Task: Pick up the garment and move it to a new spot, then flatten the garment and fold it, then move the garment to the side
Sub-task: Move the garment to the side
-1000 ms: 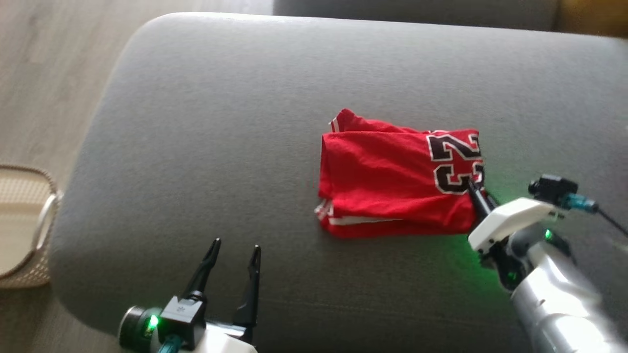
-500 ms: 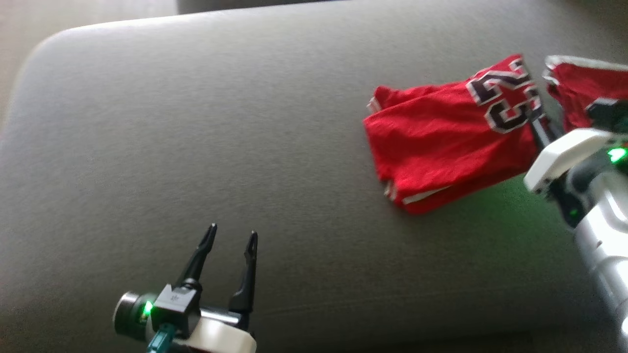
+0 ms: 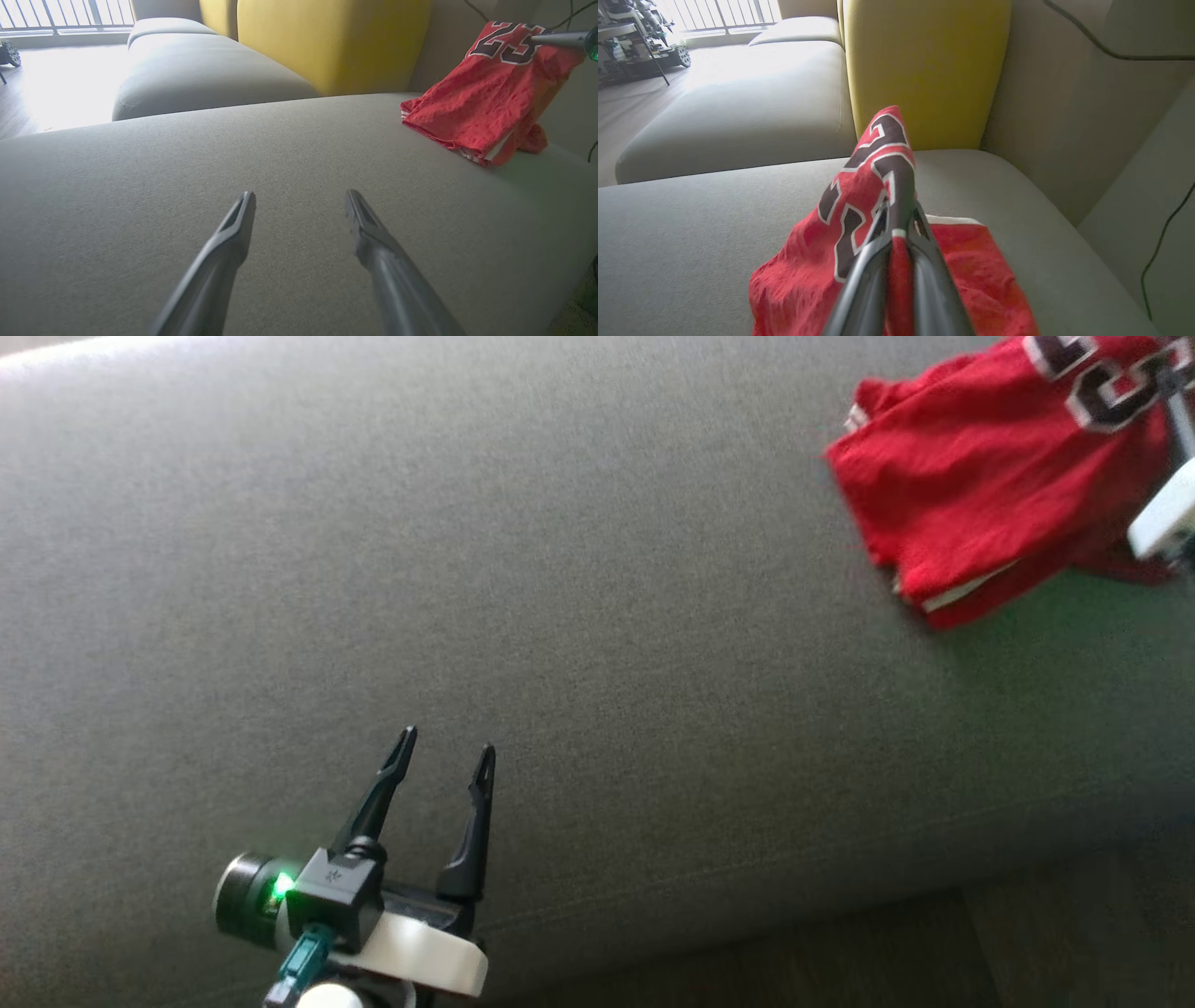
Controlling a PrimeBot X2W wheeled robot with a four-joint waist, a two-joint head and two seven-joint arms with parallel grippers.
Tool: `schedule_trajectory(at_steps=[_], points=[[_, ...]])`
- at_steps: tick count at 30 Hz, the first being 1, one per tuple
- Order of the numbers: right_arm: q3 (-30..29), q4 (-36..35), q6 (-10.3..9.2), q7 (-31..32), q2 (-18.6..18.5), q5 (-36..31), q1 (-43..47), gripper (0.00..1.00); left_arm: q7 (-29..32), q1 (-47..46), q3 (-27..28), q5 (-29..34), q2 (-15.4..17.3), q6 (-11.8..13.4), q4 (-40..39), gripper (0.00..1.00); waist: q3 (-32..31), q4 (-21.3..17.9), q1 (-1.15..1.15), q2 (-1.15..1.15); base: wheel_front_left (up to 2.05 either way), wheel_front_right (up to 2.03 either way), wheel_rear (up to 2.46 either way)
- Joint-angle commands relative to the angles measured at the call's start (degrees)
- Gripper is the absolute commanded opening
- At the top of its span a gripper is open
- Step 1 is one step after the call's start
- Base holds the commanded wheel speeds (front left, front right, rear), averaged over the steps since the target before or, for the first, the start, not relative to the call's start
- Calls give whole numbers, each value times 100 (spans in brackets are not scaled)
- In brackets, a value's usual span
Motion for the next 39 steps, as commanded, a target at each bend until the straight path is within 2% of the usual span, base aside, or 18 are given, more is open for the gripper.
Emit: schedule_trajectory(at_steps=[1,5,6,7,8,12,15,18,22,25,30,39], points=[[-70,-111,-2,23,-162,-101,-252,0,-69,-213,212,95,2,-26,-179,100,123,-38,-1,0,0,0,0],[-276,71,-2,106,-264,-252,-395,0,-69,-296,200,105,5,-55,-153,100,215,-11,-1,0,0,0,0],[-352,179,-2,151,-298,-310,-427,11,-69,-319,194,105,5,-66,-141,100,238,6,-1,0,0,0,0],[-434,307,-2,188,-329,-379,-452,46,-69,-340,186,105,5,-77,-125,100,255,28,-1,0,0,0,0],[-519,451,-2,209,-362,-461,-474,100,-69,-356,181,104,4,-84,-103,100,267,54,-1,0,0,0,0],[-915,879,-2,30,-568,-898,-559,100,-69,-399,191,90,1,-81,-58,100,286,158,-1,0,0,0,0],[-1156,975,-2,-124,-504,-1223,-564,100,-69,-394,207,80,0,-71,-46,100,258,203,-1,0,0,0,0],[-1288,980,-2,-256,-234,-1517,-524,100,-69,-378,226,75,-3,-49,-56,100,193,226,-1,0,0,0,0],[-1370,680,-2,-343,377,-1711,-282,100,-69,-333,279,35,-9,15,-90,100,55,252,-1,0,0,0,0],[-1350,212,-2,-361,834,-1779,93,100,-69,-275,373,-142,-23,91,-114,100,-57,296,-1,0,0,0,0],[-1279,-1008,-2,-364,1496,-1873,1112,100,-69,-203,580,-608,-43,261,-119,100,-284,455,-1,0,0,0,0],[-1418,-3279,-2,-366,2069,-2183,3088,100,-69,-37,742,-1278,-48,689,-138,100,-826,823,-1,0,0,0,0]])
